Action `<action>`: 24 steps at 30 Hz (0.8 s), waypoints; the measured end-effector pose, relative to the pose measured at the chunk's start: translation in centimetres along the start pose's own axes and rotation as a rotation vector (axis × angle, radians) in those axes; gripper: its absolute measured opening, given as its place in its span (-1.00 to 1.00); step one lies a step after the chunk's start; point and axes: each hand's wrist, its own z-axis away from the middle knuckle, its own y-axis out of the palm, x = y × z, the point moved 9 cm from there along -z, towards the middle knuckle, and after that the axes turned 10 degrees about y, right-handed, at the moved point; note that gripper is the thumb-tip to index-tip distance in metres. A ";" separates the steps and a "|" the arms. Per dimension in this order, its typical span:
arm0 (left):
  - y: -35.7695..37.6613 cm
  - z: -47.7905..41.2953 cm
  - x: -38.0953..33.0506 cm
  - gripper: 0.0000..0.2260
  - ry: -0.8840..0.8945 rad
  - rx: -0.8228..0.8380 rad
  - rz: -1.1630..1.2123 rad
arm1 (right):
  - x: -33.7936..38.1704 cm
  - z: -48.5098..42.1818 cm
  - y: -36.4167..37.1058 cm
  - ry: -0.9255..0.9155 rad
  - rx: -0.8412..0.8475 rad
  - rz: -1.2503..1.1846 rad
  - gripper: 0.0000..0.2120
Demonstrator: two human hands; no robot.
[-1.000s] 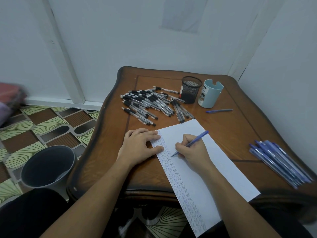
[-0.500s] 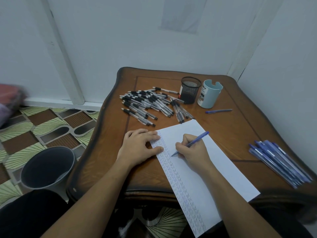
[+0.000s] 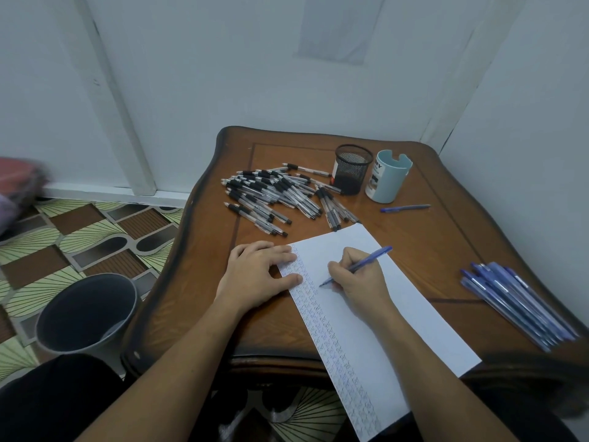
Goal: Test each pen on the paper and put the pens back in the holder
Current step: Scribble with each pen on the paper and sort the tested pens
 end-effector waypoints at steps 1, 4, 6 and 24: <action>0.0 0.0 0.0 -0.55 0.000 0.005 0.002 | 0.0 -0.1 -0.4 0.016 -0.009 -0.076 -0.68; 0.1 0.0 0.0 -0.55 -0.005 0.006 0.013 | -0.6 -0.6 -1.4 0.132 -0.048 -0.282 -0.66; 0.0 0.1 0.0 -0.56 -0.003 -0.004 0.012 | -1.2 -0.8 -1.8 0.204 -0.085 -0.347 -0.56; 0.0 0.1 0.0 -0.56 -0.009 0.022 0.014 | -0.1 -0.9 -0.5 0.223 0.048 -0.158 -0.67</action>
